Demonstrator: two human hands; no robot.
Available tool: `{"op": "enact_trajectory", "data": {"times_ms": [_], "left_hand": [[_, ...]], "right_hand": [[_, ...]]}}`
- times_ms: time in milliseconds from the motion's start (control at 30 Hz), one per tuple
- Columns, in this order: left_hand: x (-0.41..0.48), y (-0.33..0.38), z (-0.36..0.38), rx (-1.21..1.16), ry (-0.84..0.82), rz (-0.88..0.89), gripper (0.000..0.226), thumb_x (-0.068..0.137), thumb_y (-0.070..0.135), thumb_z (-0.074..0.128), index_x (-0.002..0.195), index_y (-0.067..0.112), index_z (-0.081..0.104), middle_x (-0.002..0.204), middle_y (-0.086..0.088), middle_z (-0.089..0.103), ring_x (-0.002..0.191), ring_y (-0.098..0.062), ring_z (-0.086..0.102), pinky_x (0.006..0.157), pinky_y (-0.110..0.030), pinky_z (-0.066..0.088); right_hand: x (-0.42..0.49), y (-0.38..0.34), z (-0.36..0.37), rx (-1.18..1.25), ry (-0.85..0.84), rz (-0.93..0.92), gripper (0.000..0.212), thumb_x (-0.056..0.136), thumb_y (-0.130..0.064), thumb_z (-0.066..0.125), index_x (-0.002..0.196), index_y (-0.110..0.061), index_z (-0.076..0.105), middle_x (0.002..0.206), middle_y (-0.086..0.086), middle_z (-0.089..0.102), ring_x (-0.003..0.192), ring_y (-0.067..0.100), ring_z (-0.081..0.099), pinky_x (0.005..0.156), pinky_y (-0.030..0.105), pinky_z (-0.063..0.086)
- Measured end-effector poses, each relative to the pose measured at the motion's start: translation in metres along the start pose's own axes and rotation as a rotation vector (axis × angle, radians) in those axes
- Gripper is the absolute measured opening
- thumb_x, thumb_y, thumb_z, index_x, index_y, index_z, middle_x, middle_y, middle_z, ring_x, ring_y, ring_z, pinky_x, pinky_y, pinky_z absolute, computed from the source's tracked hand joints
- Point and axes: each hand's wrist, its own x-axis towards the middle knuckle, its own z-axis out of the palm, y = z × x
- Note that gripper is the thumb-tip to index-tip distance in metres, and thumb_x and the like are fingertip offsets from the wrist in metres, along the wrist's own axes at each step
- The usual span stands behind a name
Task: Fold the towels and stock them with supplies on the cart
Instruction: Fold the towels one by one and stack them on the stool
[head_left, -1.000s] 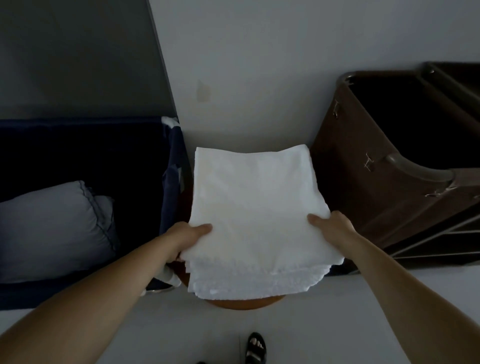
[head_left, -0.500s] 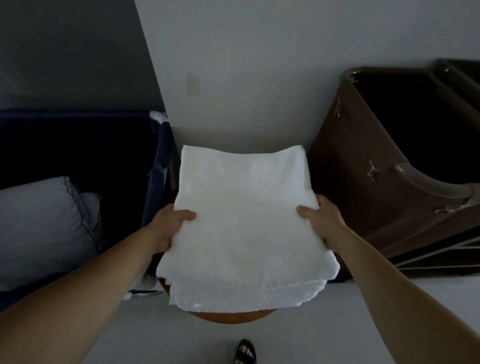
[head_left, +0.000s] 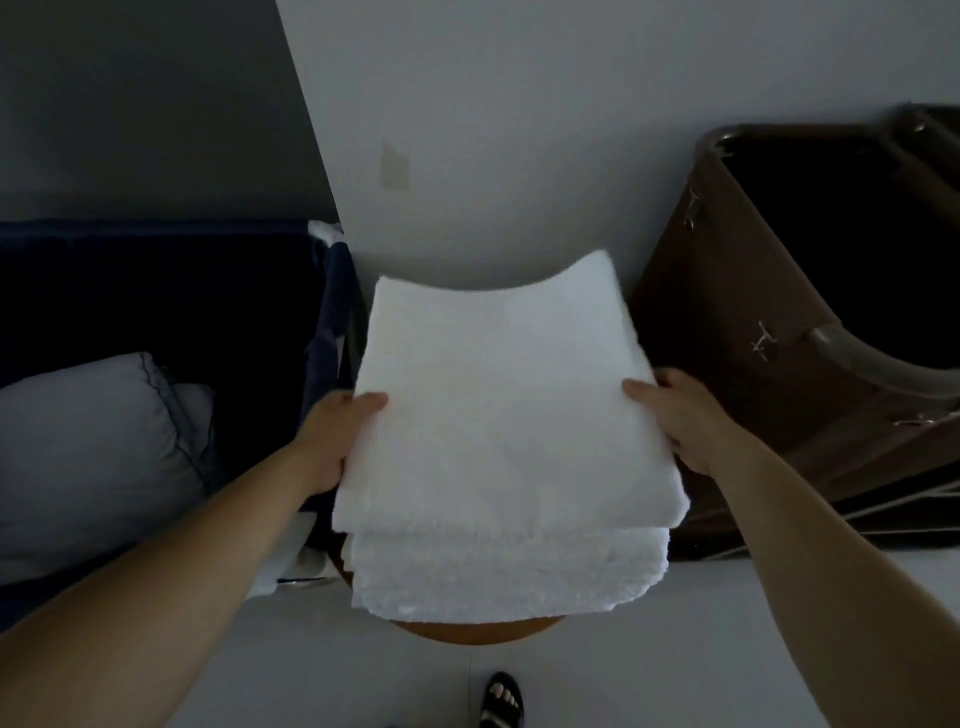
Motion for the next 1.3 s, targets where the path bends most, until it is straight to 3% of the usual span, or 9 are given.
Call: {"op": "enact_trajectory", "data": {"times_ms": [67,233,333,533,700,867,967,1133,1300], "left_hand": [[0.003,-0.038,-0.004,0.026,-0.012,-0.126,0.034,0.095,0.026,0.065,0.113,-0.002,0.067,0.111,-0.021,0.070,0.087,-0.032,0.067,0.079,-0.039,0.052],[0.004,-0.069,-0.009,0.245,0.066,-0.093,0.055,0.092,0.047,0.062,0.127,0.004,0.056,0.110,-0.009,0.067,0.093,-0.028,0.065,0.069,-0.034,0.052],[0.000,-0.064,0.001,0.399,0.104,-0.011,0.050,0.097,0.047,0.054,0.128,0.007,0.049,0.097,0.001,0.058,0.084,-0.018,0.059,0.058,-0.028,0.043],[-0.008,-0.050,0.002,0.395,0.217,0.090,0.040,0.097,0.047,0.053,0.116,0.011,0.050,0.091,0.002,0.058,0.077,-0.016,0.058,0.052,-0.027,0.040],[-0.019,-0.103,0.005,0.480,0.165,-0.038,0.068,0.096,0.057,0.050,0.139,0.005,0.042,0.124,-0.009,0.059,0.100,-0.027,0.059,0.075,-0.032,0.045],[-0.006,-0.102,0.000,0.605,0.163,0.022,0.070,0.091,0.061,0.053,0.138,0.010,0.046,0.131,-0.012,0.052,0.110,-0.030,0.056,0.091,-0.043,0.052],[-0.006,-0.104,-0.010,0.454,0.087,-0.015,0.071,0.087,0.059,0.064,0.137,0.012,0.048,0.129,-0.009,0.055,0.108,-0.029,0.060,0.091,-0.044,0.054],[-0.010,-0.110,-0.009,0.054,-0.082,-0.294,0.067,0.065,0.054,0.083,0.111,0.007,0.069,0.093,-0.007,0.077,0.079,-0.026,0.075,0.060,-0.028,0.058],[-0.002,-0.115,-0.014,-0.010,-0.144,-0.383,0.084,0.043,0.055,0.091,0.110,0.010,0.071,0.099,-0.011,0.077,0.086,-0.031,0.075,0.068,-0.041,0.060]], "right_hand": [[-0.005,0.030,0.005,-0.161,0.021,0.106,0.052,0.089,-0.039,0.070,0.130,-0.011,0.054,0.116,0.007,0.063,0.091,0.023,0.063,0.069,0.036,0.051],[-0.018,0.048,0.004,-0.287,0.044,0.124,0.059,0.086,-0.051,0.068,0.126,-0.009,0.055,0.105,0.004,0.062,0.091,0.025,0.062,0.080,0.041,0.053],[-0.024,0.036,0.010,-0.393,0.055,0.063,0.052,0.093,-0.043,0.063,0.125,-0.003,0.054,0.111,0.011,0.060,0.098,0.031,0.060,0.089,0.046,0.051],[-0.028,0.010,-0.007,-0.389,0.083,-0.023,0.048,0.096,-0.043,0.059,0.121,-0.002,0.056,0.106,0.010,0.059,0.094,0.030,0.058,0.084,0.043,0.046],[-0.037,0.075,0.014,-0.487,0.099,0.035,0.061,0.094,-0.052,0.058,0.132,-0.004,0.052,0.125,0.016,0.061,0.109,0.036,0.058,0.093,0.043,0.047],[-0.028,0.089,0.010,-0.533,0.222,0.019,0.072,0.084,-0.069,0.058,0.130,-0.013,0.054,0.122,0.010,0.062,0.105,0.034,0.060,0.087,0.041,0.048],[-0.029,0.091,0.009,-0.347,0.103,0.114,0.074,0.077,-0.070,0.066,0.124,-0.013,0.061,0.112,0.006,0.067,0.096,0.029,0.066,0.085,0.041,0.054],[-0.031,0.102,0.003,0.028,-0.186,0.364,0.079,0.051,-0.067,0.088,0.110,-0.018,0.070,0.095,0.004,0.078,0.082,0.028,0.076,0.064,0.040,0.061],[-0.025,0.110,0.003,0.164,-0.313,0.420,0.083,0.055,-0.063,0.088,0.122,-0.018,0.068,0.111,0.012,0.075,0.097,0.033,0.073,0.070,0.043,0.061]]}}
